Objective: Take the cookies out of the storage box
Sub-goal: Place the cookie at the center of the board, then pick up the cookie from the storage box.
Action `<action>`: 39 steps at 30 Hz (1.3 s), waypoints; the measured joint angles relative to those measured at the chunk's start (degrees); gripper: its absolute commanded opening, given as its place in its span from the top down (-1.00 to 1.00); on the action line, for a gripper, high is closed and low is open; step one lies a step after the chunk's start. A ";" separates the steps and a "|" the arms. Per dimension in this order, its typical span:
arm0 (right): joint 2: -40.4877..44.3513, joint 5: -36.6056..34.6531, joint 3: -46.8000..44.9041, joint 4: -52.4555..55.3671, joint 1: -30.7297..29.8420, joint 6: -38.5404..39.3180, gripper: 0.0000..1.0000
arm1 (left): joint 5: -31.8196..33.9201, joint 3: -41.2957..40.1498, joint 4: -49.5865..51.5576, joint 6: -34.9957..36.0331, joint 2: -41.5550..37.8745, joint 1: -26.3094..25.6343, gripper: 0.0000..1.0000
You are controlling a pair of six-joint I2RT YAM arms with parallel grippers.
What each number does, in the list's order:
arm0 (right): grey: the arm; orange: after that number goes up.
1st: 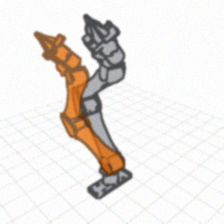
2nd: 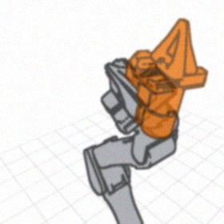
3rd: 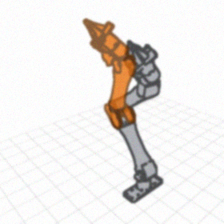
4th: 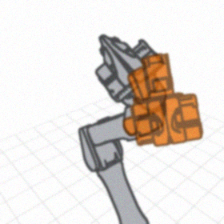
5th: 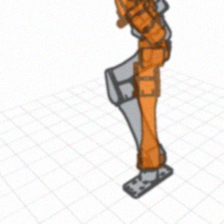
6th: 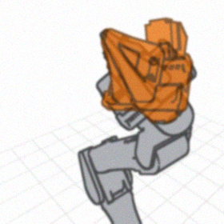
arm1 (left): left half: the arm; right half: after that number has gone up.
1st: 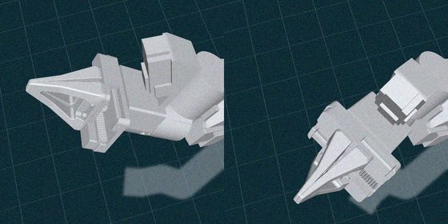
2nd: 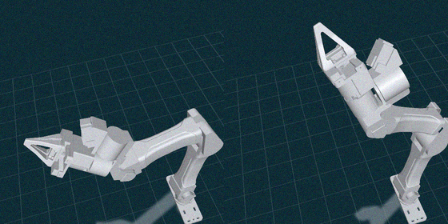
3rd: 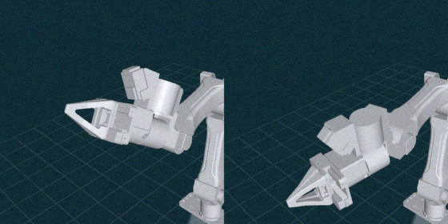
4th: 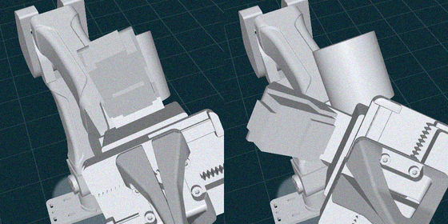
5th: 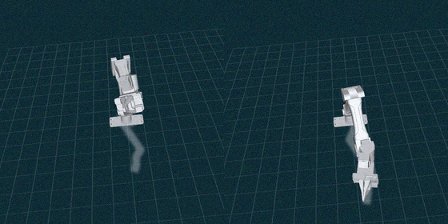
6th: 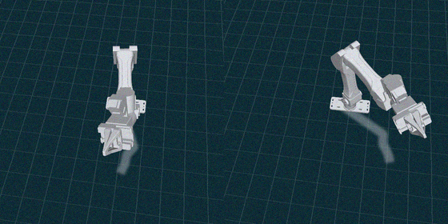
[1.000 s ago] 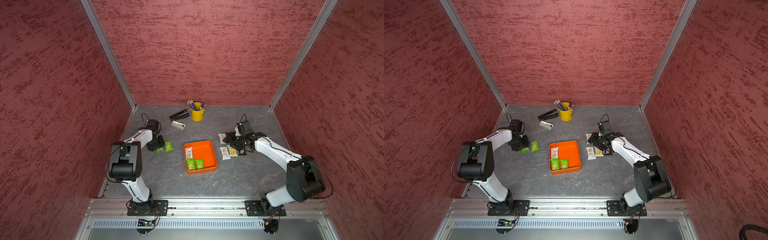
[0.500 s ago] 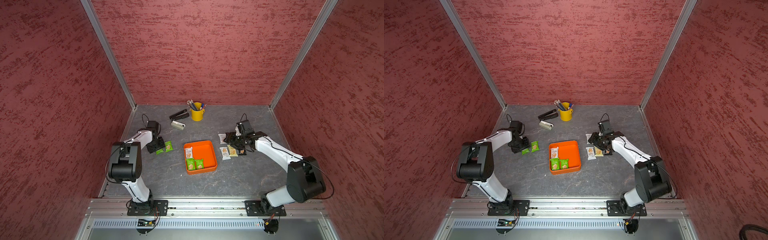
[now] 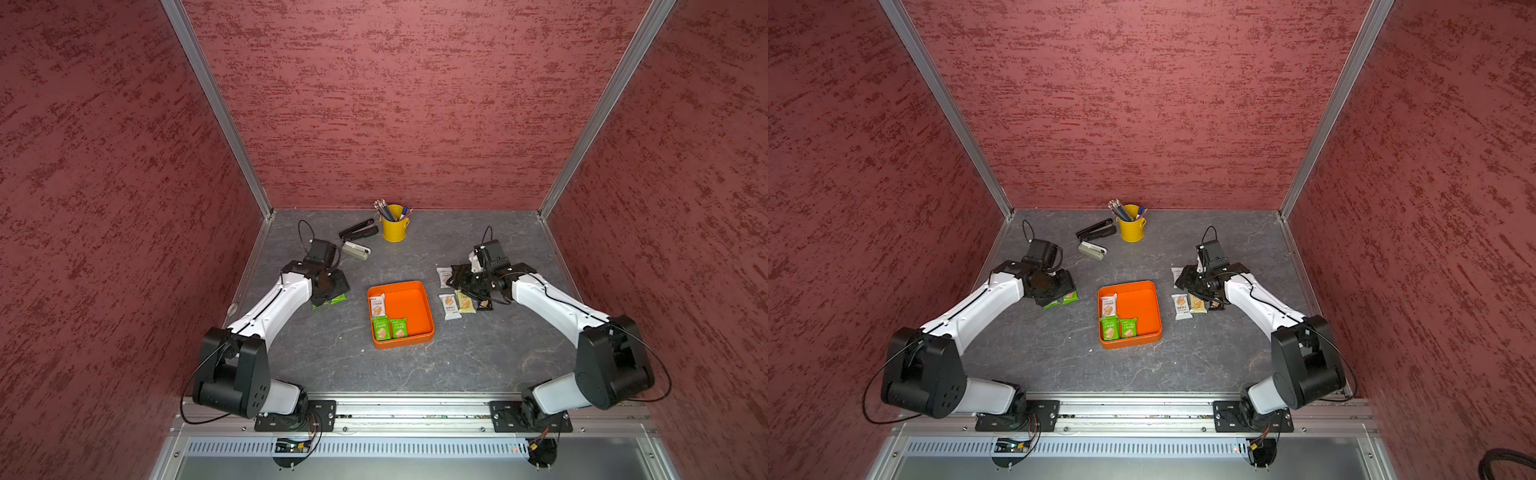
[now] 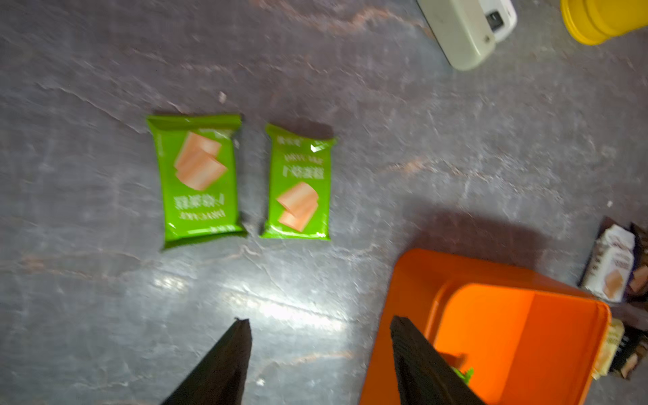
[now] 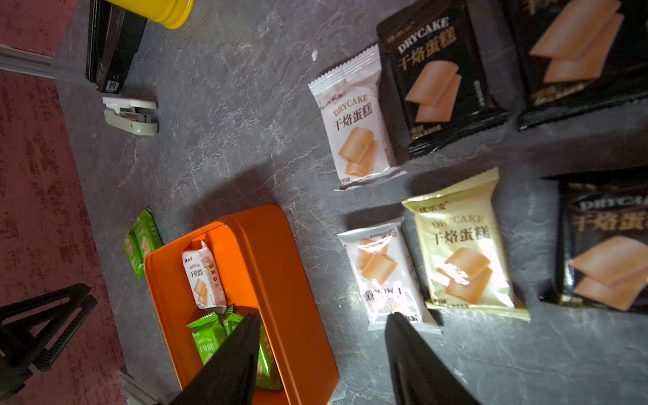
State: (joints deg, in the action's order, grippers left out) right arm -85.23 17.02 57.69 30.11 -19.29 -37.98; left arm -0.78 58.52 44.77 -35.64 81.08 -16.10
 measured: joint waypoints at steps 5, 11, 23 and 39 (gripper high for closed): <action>2.43 1.27 -0.94 0.24 0.00 2.43 -0.25 | 2.25 2.47 1.38 -5.33 0.04 -10.08 -0.35; 4.50 2.51 -1.79 0.39 0.09 4.96 -0.26 | 5.20 8.94 2.38 -10.05 4.85 -19.26 -0.36; 7.28 3.02 -2.38 2.84 2.14 8.31 -0.27 | 9.51 23.63 7.67 -12.20 24.02 -26.05 -0.37; 7.72 2.97 -2.38 4.92 3.50 10.21 -0.27 | 12.63 24.41 11.98 -14.01 32.28 -26.40 -0.39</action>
State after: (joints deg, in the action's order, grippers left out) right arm -77.52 19.99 55.31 35.03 -15.79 -27.77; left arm 11.86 82.94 56.75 -49.65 113.36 -42.50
